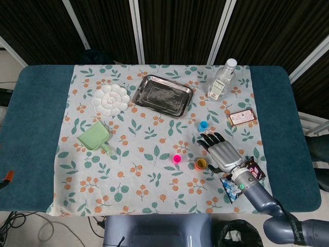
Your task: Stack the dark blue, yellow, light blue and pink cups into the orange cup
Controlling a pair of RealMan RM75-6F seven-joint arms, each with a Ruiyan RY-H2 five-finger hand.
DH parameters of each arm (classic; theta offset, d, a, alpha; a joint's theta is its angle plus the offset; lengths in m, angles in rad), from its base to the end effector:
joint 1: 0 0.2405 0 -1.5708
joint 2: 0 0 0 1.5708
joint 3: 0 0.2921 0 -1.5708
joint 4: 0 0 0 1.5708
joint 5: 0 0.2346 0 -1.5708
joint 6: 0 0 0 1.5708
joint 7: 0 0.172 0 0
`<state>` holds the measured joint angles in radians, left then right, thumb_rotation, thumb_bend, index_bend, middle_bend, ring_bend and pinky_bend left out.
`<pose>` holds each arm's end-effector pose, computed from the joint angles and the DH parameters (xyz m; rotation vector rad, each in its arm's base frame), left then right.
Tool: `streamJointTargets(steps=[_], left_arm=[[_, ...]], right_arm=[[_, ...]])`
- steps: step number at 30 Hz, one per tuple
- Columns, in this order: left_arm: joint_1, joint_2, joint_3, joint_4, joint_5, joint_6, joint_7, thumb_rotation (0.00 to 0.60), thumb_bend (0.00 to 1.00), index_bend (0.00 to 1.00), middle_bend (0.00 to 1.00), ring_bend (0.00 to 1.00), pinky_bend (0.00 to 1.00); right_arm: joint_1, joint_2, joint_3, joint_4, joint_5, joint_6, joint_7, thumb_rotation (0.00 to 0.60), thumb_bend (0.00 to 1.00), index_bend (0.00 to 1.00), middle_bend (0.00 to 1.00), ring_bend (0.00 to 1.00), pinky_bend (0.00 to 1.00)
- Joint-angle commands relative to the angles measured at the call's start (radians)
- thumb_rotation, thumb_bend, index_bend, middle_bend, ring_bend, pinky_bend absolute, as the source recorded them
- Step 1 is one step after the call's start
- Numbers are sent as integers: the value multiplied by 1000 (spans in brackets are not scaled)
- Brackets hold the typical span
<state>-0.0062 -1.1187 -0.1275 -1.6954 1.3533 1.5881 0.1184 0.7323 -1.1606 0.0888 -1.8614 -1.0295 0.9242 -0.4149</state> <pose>-0.3610 0.1986 0.1816 -1.1361 -0.8579 -0.8414 -0.1792 -0.3597 0.0404 1.9597 -0.9498 0.7540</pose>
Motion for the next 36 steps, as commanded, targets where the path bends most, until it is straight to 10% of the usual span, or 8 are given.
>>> streamJointTargets(steps=[1,16,36], left_arm=[[0,0,-1,1,-2,0,-2,600,216,211,115,0,0],[2,-1,-5,9,-14,0,-3,600,216,211,115,0,0],[4,5,-5,13,-19,-4,-11,600,216,211,115,0,0]], right_arm=[[14,25,39,18,35,7,16,600,407,202,0,60,75],[233,-114,142,336,403,-127,-72,600,407,212,0,60,75],[319,-254,73,544,549,-213,-123,600,407,250,0,60,74]])
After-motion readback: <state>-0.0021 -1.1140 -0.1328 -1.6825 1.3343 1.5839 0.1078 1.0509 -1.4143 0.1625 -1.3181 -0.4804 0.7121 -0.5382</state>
